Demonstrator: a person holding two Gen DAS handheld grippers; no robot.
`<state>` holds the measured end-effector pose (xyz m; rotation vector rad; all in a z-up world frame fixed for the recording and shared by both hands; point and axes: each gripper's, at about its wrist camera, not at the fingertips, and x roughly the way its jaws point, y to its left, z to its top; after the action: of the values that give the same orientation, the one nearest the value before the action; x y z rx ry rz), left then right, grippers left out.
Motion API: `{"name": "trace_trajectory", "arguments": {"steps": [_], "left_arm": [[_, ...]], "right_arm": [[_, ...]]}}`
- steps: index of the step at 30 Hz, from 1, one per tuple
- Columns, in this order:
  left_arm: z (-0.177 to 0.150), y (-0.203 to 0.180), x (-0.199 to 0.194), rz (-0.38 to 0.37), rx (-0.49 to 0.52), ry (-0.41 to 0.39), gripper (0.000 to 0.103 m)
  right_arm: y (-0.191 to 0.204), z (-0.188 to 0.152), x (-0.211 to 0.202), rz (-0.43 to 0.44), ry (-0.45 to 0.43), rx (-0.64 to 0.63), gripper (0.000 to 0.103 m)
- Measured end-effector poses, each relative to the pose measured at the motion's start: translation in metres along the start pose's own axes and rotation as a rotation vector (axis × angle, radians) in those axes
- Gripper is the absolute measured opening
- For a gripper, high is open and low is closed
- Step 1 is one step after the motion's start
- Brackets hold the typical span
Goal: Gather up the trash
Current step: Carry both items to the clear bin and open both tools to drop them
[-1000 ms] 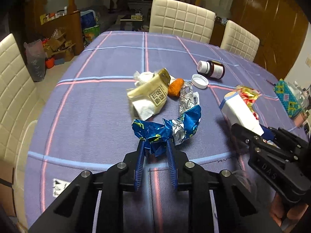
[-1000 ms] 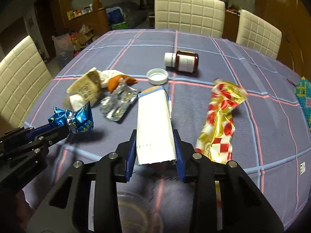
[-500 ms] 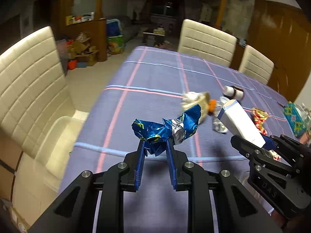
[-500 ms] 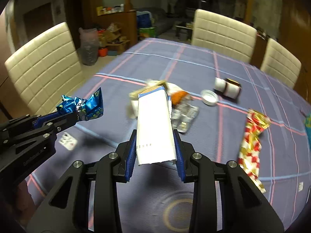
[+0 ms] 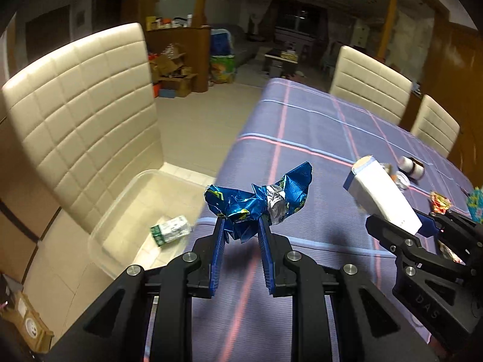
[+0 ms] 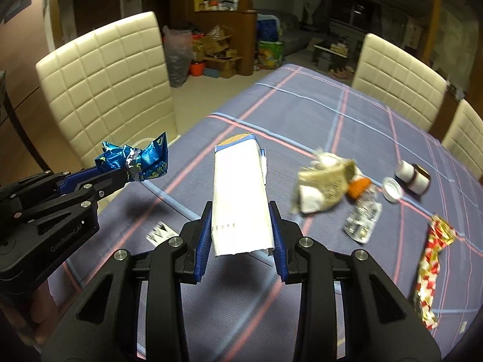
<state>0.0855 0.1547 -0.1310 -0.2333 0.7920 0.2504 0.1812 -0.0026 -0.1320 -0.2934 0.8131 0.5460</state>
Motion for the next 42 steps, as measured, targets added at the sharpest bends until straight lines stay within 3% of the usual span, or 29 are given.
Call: {"name": "trace_trajectory", "arguments": {"steps": [23, 42], "left_arm": [[0.001, 0.101, 0.025, 0.136, -0.157, 0.019, 0.022], [0.009, 0.131, 0.047, 0.184, -0.198, 0.04, 0.022]], "right_arm": [[0.089, 0.039, 0.055, 0.115, 0.061, -0.149, 0.036], [0.122, 0.062, 0.079, 0.153, 0.057, -0.189, 0.036]]}}
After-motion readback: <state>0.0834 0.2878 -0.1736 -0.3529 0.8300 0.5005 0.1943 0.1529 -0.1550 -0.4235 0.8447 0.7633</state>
